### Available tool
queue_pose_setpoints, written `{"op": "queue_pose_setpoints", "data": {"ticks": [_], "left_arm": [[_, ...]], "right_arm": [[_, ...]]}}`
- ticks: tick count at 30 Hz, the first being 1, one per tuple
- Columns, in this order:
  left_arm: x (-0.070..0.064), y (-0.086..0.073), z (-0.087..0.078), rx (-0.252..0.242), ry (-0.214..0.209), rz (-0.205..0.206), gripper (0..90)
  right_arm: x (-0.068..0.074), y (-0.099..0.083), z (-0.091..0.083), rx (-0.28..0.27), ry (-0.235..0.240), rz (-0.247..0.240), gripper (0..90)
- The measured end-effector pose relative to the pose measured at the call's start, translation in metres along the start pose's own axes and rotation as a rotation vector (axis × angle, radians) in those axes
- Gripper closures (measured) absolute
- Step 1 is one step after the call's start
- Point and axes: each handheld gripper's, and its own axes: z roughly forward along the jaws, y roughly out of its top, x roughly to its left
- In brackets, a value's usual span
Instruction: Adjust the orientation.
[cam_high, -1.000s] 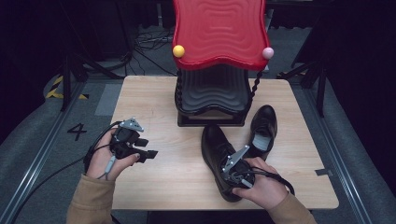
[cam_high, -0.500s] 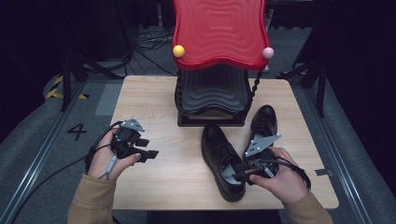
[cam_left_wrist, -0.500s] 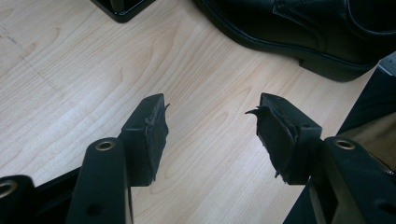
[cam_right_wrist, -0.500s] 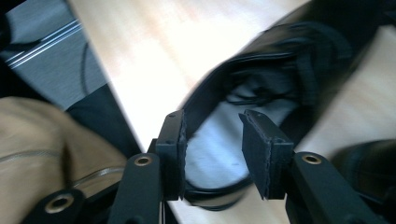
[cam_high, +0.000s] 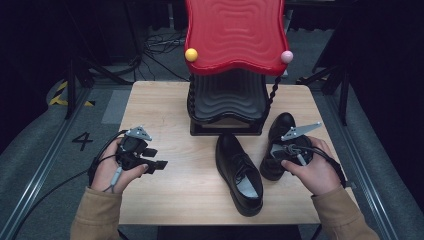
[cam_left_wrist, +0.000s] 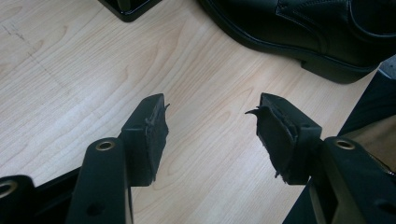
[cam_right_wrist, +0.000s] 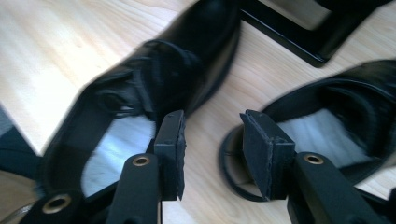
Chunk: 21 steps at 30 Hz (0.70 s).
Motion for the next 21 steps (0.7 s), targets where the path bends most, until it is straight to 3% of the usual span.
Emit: {"op": "queue_pose_setpoints", "data": {"ticks": [6,11,15,21], "left_arm": [[0.001,-0.001,-0.001,0.001,0.006,-0.015,43.5],[0.002,-0.002,-0.001,0.005,0.013,-0.03,43.5],[0.002,-0.002,-0.001,0.006,0.011,-0.031,43.5],[0.004,-0.003,0.0,0.011,0.009,-0.036,43.5]], "right_arm": [[-0.017,0.002,0.01,0.053,-0.05,0.061,53.7],[-0.023,0.003,0.023,0.09,-0.044,0.087,50.9],[-0.029,0.005,0.041,0.153,-0.038,0.11,51.3],[-0.031,0.004,0.069,0.254,-0.014,0.119,59.7]]}}
